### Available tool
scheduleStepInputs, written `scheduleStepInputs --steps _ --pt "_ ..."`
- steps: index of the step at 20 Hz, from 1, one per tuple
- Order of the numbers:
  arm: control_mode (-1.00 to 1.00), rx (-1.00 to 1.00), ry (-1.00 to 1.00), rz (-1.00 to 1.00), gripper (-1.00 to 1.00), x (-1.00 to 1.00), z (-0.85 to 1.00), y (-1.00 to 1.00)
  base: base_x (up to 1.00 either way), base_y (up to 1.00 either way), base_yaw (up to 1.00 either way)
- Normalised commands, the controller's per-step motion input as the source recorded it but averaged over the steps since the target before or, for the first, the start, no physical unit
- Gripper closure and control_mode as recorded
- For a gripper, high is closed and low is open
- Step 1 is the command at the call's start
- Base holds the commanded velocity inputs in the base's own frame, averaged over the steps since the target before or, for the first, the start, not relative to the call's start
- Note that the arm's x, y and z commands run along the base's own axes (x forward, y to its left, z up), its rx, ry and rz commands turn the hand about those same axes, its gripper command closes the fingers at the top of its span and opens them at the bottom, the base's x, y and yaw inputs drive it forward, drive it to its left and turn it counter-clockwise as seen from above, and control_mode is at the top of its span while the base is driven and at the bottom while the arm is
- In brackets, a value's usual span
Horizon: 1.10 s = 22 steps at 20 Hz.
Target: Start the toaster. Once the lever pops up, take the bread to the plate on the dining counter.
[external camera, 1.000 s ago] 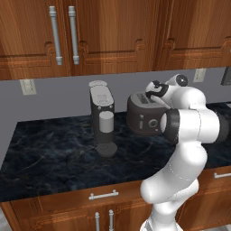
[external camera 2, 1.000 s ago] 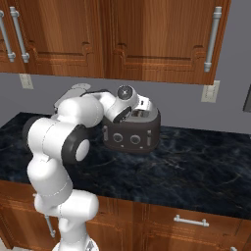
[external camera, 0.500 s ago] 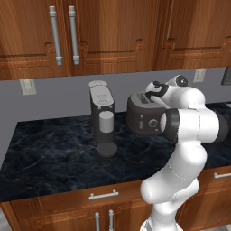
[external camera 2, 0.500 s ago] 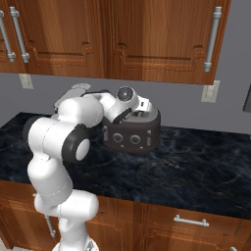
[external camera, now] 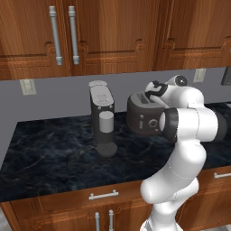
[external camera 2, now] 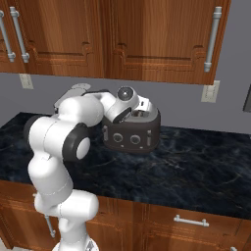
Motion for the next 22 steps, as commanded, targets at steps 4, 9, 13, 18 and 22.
scheduleStepInputs --steps 4,9,13,18,22 --pt "-1.0 0.0 0.0 0.0 -1.0 0.08 0.0 0.0 0.0 0.0 0.0" --pt "-1.0 0.0 0.0 0.0 -1.0 0.04 0.0 0.0 0.0 0.0 0.0" --pt "-1.0 0.0 0.0 0.0 -1.0 0.01 -0.01 0.0 0.0 0.0 0.0" --pt "-1.0 0.0 0.0 0.0 -1.0 0.0 -0.04 0.0 0.0 0.0 0.0" --pt "-1.0 0.0 0.0 0.0 -1.0 0.0 -0.05 0.0 0.0 0.0 0.0"
